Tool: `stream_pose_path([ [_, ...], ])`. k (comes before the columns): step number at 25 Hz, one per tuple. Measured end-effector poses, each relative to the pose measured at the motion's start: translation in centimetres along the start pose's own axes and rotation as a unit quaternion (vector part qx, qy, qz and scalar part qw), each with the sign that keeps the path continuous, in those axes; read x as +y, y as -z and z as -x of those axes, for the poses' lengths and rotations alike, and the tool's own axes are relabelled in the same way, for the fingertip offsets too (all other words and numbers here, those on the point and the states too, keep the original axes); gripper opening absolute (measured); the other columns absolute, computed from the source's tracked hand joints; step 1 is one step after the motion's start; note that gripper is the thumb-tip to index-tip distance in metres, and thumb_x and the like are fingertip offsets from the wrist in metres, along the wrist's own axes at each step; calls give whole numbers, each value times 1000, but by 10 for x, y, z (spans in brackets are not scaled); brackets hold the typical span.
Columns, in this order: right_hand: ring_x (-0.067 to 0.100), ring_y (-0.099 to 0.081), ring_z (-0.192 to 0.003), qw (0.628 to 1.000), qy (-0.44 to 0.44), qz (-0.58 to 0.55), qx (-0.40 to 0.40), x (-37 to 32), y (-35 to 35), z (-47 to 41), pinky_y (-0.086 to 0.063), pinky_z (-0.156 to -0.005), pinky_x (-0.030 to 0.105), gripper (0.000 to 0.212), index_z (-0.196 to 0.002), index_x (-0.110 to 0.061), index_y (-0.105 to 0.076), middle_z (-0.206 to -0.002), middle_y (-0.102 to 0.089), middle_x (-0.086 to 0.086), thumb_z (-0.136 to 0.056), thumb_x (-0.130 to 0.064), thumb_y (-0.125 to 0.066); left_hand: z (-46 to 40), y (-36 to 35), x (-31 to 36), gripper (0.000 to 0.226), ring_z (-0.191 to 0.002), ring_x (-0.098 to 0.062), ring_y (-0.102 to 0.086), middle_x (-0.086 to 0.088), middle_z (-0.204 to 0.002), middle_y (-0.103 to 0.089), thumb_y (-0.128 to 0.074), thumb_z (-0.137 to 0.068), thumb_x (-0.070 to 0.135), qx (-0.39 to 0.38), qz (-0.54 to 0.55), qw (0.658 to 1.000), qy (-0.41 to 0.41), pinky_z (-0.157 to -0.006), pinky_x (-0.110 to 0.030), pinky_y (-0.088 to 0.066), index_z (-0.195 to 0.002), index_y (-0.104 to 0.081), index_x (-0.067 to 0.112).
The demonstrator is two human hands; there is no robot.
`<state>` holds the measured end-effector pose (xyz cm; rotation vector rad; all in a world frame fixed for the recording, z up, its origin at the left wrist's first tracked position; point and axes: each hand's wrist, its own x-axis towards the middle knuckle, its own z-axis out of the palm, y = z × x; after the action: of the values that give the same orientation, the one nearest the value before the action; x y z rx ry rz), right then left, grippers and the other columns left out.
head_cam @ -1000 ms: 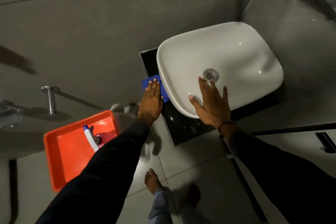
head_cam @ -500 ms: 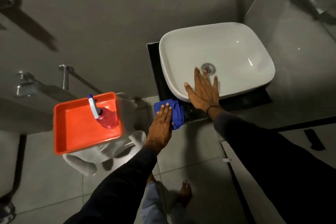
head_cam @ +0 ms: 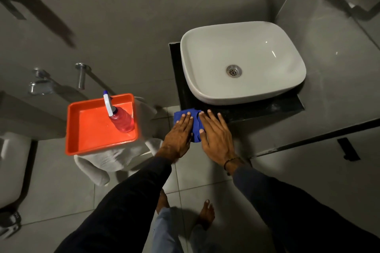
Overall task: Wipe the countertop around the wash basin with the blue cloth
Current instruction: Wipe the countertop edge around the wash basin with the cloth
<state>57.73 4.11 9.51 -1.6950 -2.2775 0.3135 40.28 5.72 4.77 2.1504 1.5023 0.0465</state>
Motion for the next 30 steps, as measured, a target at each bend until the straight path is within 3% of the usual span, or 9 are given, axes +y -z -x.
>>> stream_pose_path([
  [4, 25, -17, -156, 990, -28, 39, -133, -10, -30, 4, -8, -130, 44, 63, -157, -8, -22, -165, -26, 11, -101, -24, -43, 4, 3, -13, 64, -159, -24, 10, -9, -172, 6, -28, -110, 32, -7, -34, 999, -30, -126, -34, 8, -161, 4, 12],
  [7, 27, -16, -156, 987, -43, 81, -135, -12, -37, 3, -3, -127, 45, 66, -158, -8, -18, -166, -22, 12, -100, -27, -44, 7, 4, -27, 64, -156, -22, 15, -9, -172, 8, -25, -110, 35, -1, -46, 997, -55, -127, -34, 10, -160, 7, 12],
  [14, 30, -26, -153, 983, -47, 151, -95, -40, -50, -5, -14, -124, 55, 71, -155, -5, -29, -162, -33, 15, -94, -32, -54, 11, 24, -71, 66, -157, -22, 15, -8, -171, 11, -26, -109, 34, 10, -51, 996, -75, -132, -39, 2, -162, 3, 9],
  [18, 31, -5, -157, 980, -43, 131, -143, -55, -62, -21, -3, -127, 52, 85, -158, -7, -4, -168, -8, 16, -93, -31, -53, -9, 63, -89, 64, -158, -23, 13, -7, -170, 14, -22, -109, 33, 38, -83, 992, -93, -131, -38, 1, -163, 2, 8],
  [20, 30, 1, -157, 978, -59, 110, -164, -58, -69, -25, -1, -128, 49, 77, -159, -8, 3, -169, -1, 14, -101, -36, -40, -23, 82, -88, 65, -159, -23, 14, -7, -170, 15, -21, -108, 35, 45, -89, 988, -115, -131, -38, 2, -163, 3, 9],
  [23, 27, 4, -158, 979, -102, 74, -159, -61, -70, -25, 1, -129, 46, 74, -160, -13, 1, -170, 0, 10, -102, -47, -30, -42, 102, -76, 66, -159, -20, 16, -5, -171, 15, -20, -108, 38, 59, -98, 981, -156, -130, -36, 5, -163, 6, 13],
  [27, 30, 1, -157, 978, -137, 75, -140, -75, -73, -36, -2, -128, 50, 80, -160, -15, -5, -169, -6, 12, -98, -56, -33, -64, 125, -55, 66, -160, -21, 13, -6, -173, 11, -20, -109, 41, 62, -97, 974, -197, -131, -37, 4, -164, 6, 14],
  [30, 36, -1, -157, 975, -149, 97, -136, -78, -76, -42, -8, -126, 53, 82, -160, -12, -9, -168, -8, 16, -96, -52, -41, -81, 135, -45, 67, -161, -23, 9, -7, -173, 7, -18, -108, 44, 56, -116, 968, -217, -132, -40, 1, -164, 3, 13],
])
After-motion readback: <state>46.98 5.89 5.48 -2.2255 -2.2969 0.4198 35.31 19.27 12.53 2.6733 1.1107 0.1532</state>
